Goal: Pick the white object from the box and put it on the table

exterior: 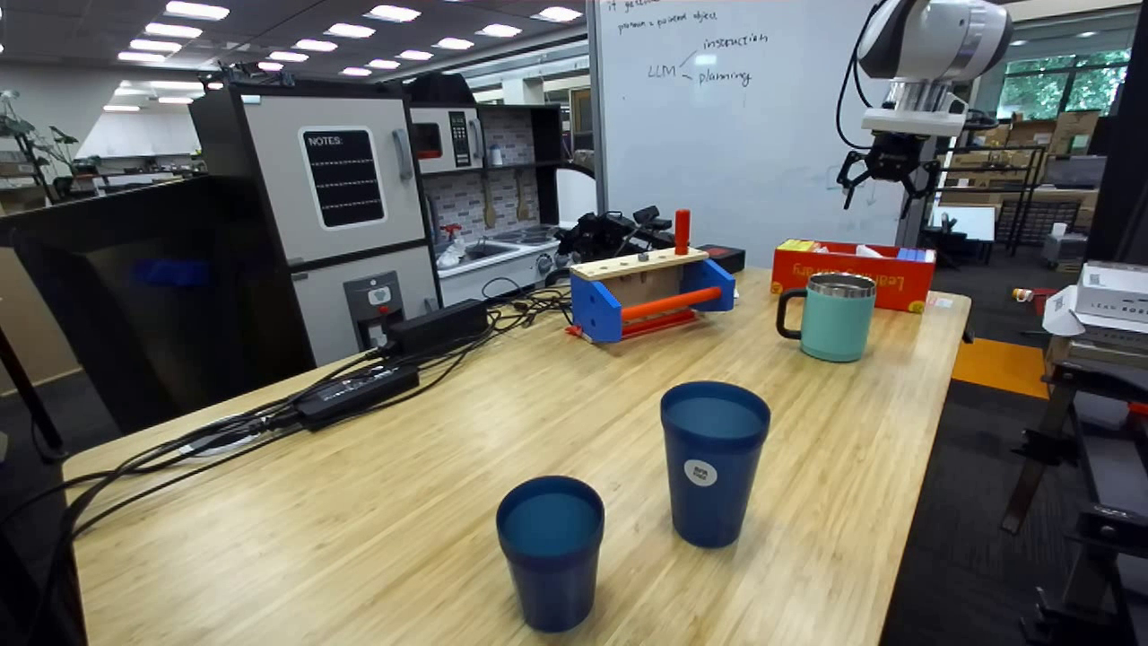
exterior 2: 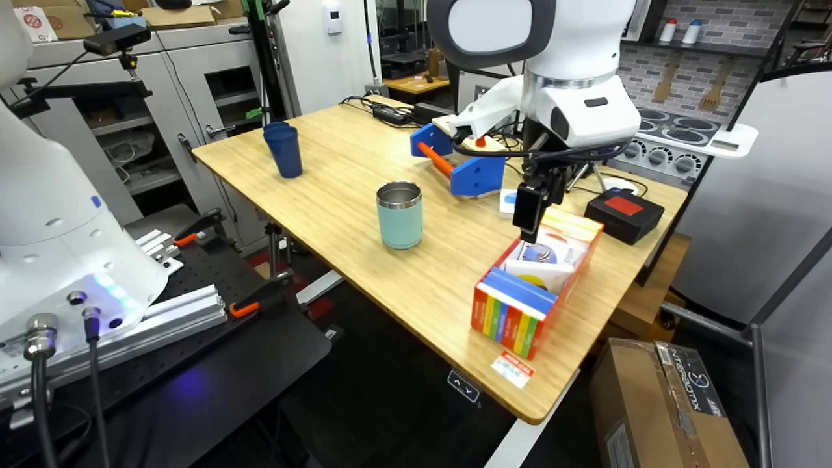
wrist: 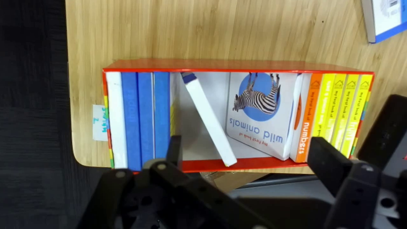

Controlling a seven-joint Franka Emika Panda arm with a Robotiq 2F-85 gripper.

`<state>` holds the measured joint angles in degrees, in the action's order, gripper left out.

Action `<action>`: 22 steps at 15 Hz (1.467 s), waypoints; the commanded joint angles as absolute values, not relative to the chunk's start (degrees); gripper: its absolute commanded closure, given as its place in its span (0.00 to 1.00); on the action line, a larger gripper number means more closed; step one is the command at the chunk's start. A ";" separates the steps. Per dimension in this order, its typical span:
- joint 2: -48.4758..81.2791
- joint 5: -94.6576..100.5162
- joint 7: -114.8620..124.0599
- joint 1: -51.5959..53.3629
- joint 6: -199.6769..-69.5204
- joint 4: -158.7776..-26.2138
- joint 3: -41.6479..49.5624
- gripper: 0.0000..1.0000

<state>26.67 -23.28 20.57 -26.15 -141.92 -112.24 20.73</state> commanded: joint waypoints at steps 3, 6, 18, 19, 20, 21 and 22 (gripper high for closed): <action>32.48 -21.82 15.34 -28.20 -141.50 -107.03 19.54 0.00; 36.12 -22.21 13.36 -29.68 -140.90 -103.75 18.95 0.00; 41.49 -21.51 12.12 -31.48 -137.16 -97.19 18.04 0.00; 41.28 -21.29 12.52 -31.22 -137.35 -97.39 18.34 0.00; 41.01 -21.06 12.79 -31.03 -137.44 -97.57 18.62 0.00; 40.81 -20.92 12.81 -30.99 -137.52 -97.67 18.74 0.00; 40.71 -20.72 12.90 -30.93 -137.63 -97.68 18.87 0.00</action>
<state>40.95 -22.38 12.39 -30.58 -139.01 -98.51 18.84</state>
